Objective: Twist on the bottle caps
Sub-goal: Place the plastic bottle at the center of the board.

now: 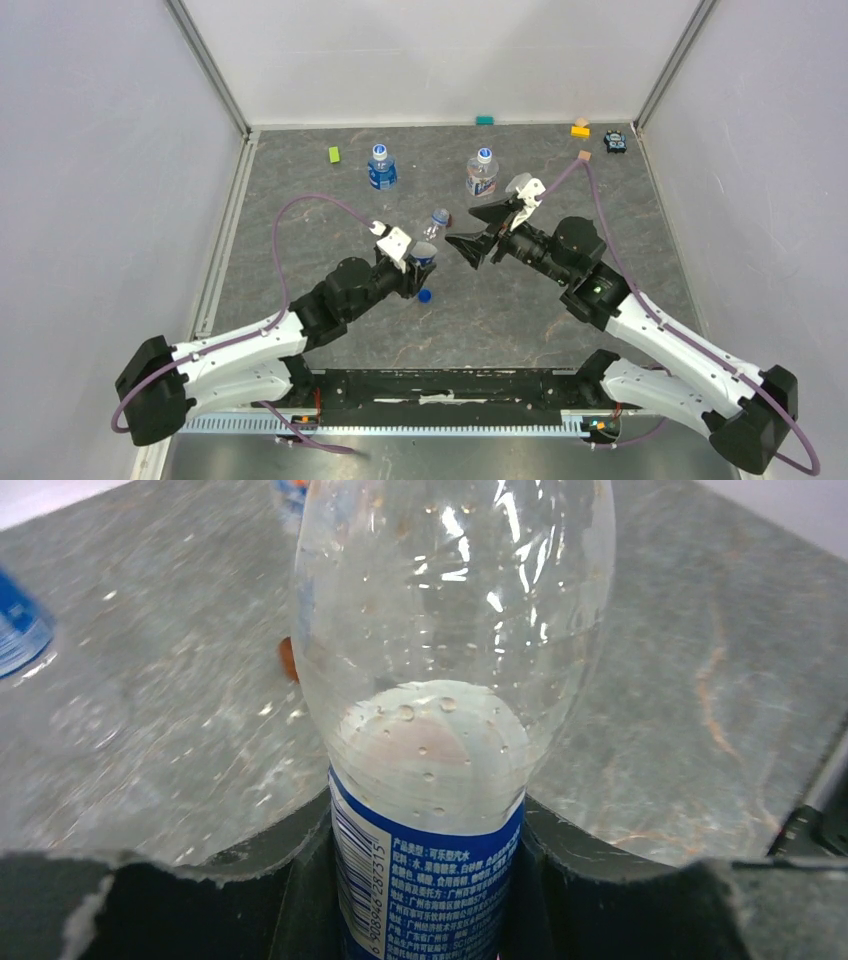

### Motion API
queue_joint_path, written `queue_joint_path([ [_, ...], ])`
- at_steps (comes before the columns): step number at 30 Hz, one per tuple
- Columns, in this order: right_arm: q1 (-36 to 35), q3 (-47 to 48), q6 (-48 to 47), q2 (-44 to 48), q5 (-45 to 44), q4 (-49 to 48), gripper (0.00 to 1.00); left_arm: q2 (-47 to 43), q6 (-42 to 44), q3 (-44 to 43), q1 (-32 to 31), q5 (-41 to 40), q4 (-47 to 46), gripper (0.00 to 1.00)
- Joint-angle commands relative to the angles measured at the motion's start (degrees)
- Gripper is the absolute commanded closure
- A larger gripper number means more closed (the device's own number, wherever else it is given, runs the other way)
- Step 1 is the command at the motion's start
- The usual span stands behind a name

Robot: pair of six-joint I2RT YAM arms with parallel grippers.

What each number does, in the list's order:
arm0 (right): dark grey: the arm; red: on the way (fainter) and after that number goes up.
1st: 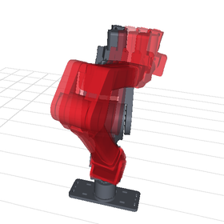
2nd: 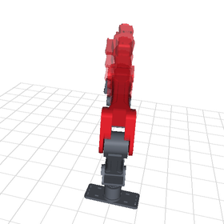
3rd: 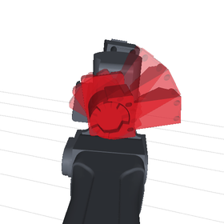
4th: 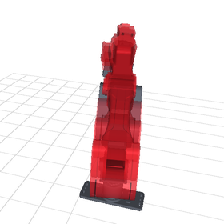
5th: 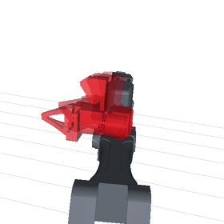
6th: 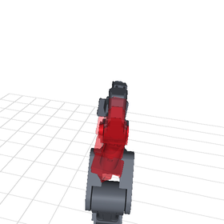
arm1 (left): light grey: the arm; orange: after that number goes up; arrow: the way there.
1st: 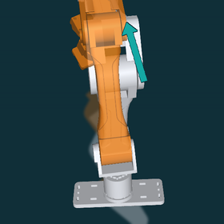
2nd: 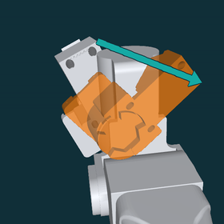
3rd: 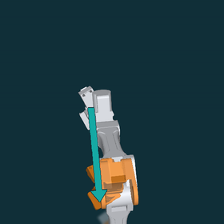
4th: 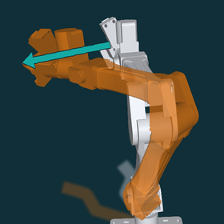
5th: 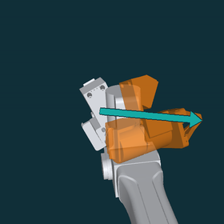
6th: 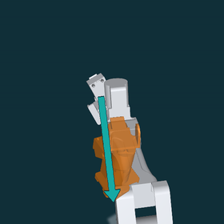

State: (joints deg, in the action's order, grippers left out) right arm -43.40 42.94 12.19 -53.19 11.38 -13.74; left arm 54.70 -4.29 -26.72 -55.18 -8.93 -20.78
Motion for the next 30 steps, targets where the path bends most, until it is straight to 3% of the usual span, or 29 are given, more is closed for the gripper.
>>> queue_joint_path([
  [1, 1.7, 2.5, -4.2, 3.0, -1.4, 9.0, 0.15, -1.2, -4.0, -4.6, 3.3, -6.2, 11.5, 0.56],
  [3, 2.0, 3.8, -6.6, 1.8, -0.9, 16.0, 0.07, -1.9, -4.9, -6.0, 5.1, -7.3, 15.5, 0.56],
  [7, 1.9, 8.1, -11.7, -4.4, 3.6, 29.4, 0.05, -5.0, -5.4, -8.5, 7.9, -9.9, 23.0, 0.56],
  [13, 1.9, 8.8, -15.6, -12.3, 6.6, 33.5, 0.07, -12.2, -4.5, -10.5, 10.3, -14.8, 28.3, 0.56],
  [23, -1.6, 8.6, -13.6, -24.9, 5.1, 24.4, 0.23, -26.1, 1.9, -12.1, 10.3, -19.4, 33.9, 0.55],
  [30, -4.4, 6.8, -8.9, -31.3, 10.1, 14.2, 0.31, -31.3, 3.3, -9.4, 10.3, -20.7, 33.9, 0.55],
])
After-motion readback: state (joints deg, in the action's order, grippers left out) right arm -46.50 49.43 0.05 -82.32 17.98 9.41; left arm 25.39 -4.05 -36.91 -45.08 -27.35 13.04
